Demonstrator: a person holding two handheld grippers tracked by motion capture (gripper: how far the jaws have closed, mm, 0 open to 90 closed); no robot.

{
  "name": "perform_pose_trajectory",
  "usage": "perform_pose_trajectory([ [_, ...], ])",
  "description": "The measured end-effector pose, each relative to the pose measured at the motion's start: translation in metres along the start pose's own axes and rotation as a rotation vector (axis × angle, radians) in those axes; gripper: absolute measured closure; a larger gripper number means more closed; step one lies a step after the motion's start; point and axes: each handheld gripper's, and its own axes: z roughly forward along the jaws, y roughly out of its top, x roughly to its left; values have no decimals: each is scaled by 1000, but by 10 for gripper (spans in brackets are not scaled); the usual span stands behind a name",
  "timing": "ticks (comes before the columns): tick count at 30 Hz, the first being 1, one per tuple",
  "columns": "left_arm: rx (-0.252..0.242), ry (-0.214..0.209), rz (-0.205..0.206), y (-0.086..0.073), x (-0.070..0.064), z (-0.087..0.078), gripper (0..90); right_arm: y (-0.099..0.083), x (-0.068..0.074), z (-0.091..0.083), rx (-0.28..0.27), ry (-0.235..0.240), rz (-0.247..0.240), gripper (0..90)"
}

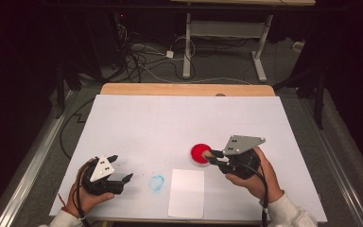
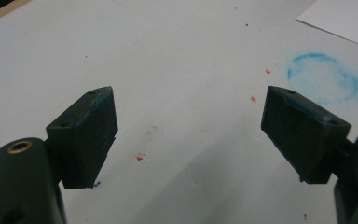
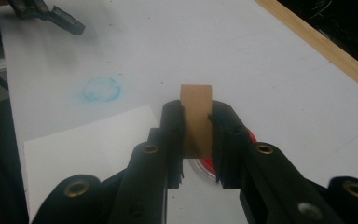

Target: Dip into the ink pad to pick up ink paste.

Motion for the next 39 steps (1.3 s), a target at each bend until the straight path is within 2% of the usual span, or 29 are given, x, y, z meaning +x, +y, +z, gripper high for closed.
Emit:
perform_pose_trajectory([
  [6,-10,1,-11,-1,0,-3,189,5,7,4,14,13,-31,764],
  [14,4,-6,12,1,-4,-2,191,10,23,15,59,57,-76,764],
  [25,8,-16,10,1,-5,-2,190,7,43,42,171,121,-144,764],
  [30,6,-18,10,1,-6,-1,191,4,48,47,190,112,-143,764],
  [39,13,-27,17,2,-7,1,191,1,51,47,206,124,-160,764],
])
